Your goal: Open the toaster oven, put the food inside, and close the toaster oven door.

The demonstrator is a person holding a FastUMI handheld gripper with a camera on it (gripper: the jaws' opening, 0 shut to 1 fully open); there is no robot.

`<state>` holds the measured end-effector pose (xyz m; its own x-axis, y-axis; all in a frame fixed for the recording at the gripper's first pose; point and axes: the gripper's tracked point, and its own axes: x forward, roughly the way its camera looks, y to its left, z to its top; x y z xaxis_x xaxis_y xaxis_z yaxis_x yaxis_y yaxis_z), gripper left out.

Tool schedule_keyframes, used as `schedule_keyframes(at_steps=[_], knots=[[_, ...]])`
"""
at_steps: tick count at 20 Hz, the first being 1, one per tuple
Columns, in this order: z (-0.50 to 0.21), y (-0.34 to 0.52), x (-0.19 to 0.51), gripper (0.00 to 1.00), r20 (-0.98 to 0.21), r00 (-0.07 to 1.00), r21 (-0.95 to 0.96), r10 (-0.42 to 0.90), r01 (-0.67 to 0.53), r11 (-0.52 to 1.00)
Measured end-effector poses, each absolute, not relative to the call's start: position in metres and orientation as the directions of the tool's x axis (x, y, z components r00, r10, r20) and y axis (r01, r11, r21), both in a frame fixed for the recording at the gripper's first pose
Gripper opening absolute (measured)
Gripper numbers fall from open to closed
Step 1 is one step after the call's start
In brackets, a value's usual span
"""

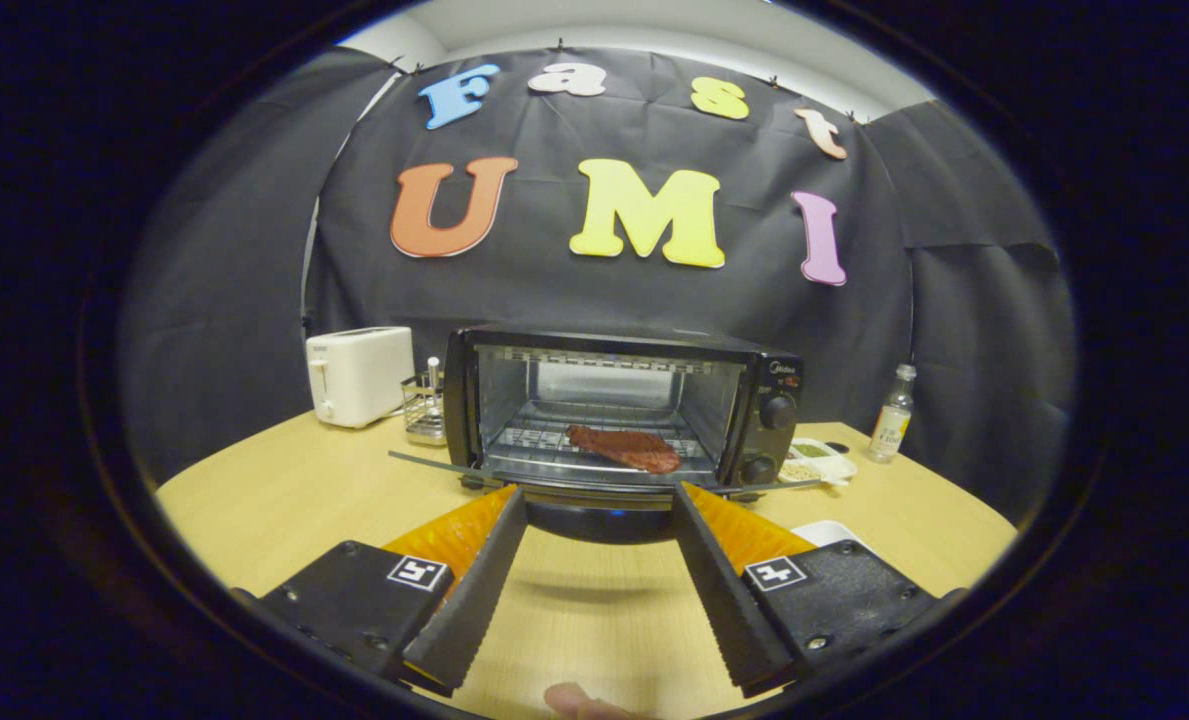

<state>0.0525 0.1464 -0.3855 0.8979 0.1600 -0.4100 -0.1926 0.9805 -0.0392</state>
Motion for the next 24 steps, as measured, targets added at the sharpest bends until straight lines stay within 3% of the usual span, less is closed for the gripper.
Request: schedule_keyframes(at_steps=[17, 24], knots=[[-0.326, 0.160, 0.155, 0.97, -0.357, 0.919, -0.095, 0.169, -0.215, 0.972], [-0.230, 0.123, 0.092, 0.97, -0.264, 0.948, -0.013, 0.180, -0.190, 0.982]])
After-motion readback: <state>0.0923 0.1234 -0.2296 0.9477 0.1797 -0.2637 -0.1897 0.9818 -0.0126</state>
